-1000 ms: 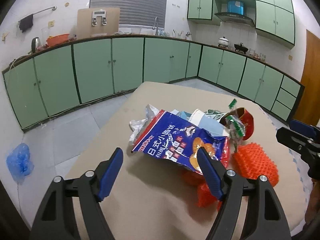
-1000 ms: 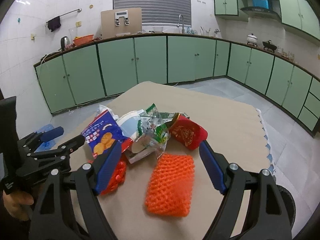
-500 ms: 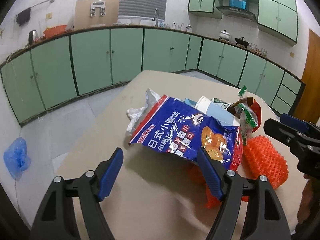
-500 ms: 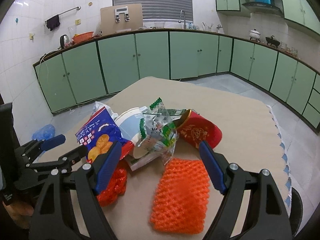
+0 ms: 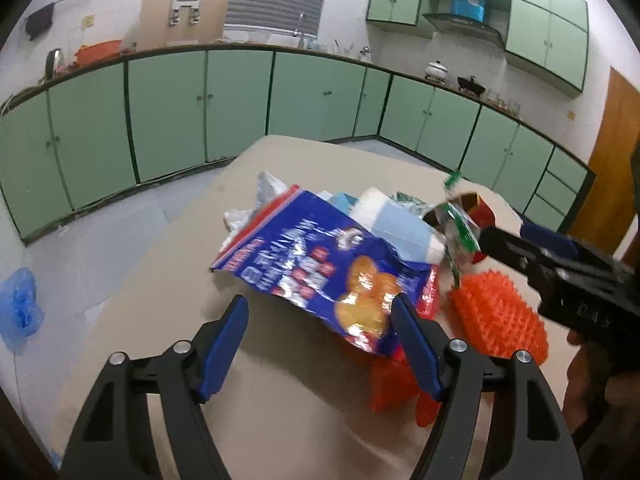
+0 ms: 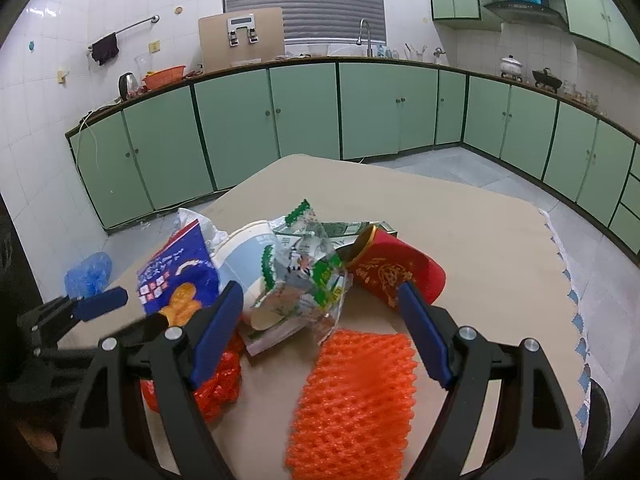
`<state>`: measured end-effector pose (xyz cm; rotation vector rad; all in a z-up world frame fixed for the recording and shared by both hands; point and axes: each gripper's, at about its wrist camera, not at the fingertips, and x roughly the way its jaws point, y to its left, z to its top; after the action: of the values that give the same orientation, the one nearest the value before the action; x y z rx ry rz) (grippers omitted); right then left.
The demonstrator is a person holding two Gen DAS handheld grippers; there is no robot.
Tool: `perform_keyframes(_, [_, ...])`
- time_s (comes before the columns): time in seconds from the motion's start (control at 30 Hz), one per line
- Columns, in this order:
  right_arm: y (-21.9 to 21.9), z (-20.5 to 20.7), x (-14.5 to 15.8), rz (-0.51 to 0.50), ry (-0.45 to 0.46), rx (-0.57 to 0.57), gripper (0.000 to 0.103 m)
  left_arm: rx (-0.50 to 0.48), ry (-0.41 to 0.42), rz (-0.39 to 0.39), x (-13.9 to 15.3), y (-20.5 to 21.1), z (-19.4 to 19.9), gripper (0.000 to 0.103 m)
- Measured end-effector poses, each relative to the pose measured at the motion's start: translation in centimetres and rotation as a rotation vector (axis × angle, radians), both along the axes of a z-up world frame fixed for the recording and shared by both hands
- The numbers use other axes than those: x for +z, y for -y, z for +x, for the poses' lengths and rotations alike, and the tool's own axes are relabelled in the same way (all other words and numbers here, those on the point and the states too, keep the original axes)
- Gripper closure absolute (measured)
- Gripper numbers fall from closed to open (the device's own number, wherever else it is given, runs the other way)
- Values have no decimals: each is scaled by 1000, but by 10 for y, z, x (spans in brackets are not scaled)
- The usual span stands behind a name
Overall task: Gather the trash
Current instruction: 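Return both grippers to the table and approach the blue snack bag, then grasp the blue snack bag with the left gripper while the right grasps a clear wrapper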
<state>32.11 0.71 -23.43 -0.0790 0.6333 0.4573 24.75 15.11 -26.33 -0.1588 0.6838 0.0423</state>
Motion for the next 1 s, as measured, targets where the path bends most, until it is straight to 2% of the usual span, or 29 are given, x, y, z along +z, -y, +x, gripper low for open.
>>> perform_keyframes(0.1, [4, -2, 0, 9, -7, -1, 25, 1, -8, -9, -1, 2, -1, 33])
perform_keyframes(0.17, [5, -4, -1, 4, -6, -2, 25, 7, -6, 5, 1, 3, -4, 38])
perform_keyframes(0.23, [7, -5, -1, 2, -8, -1, 25, 2, 19, 49, 9, 9, -10, 38])
perform_keyframes(0.4, [12, -5, 1, 16, -8, -13, 25, -59, 40, 49, 21, 25, -11, 37])
perform_keyframes(0.57, [18, -6, 2, 19, -7, -15, 25, -95, 1, 59, 10, 39, 2, 36])
perform_keyframes(0.63, [21, -7, 3, 21, -8, -18, 25, -87, -11, 78, 3, 40, 6, 36])
perform_keyframes(0.77, [24, -6, 3, 25, -12, -22, 25, -61, -55, 53, -11, 28, 10, 36])
perform_keyframes(0.9, [20, -6, 2, 19, -17, -16, 25, -36, -43, 42, -10, 22, 6, 36])
perform_keyframes(1.0, [17, -8, 2, 9, -13, -10, 25, -24, -23, 30, -5, 19, 3, 43])
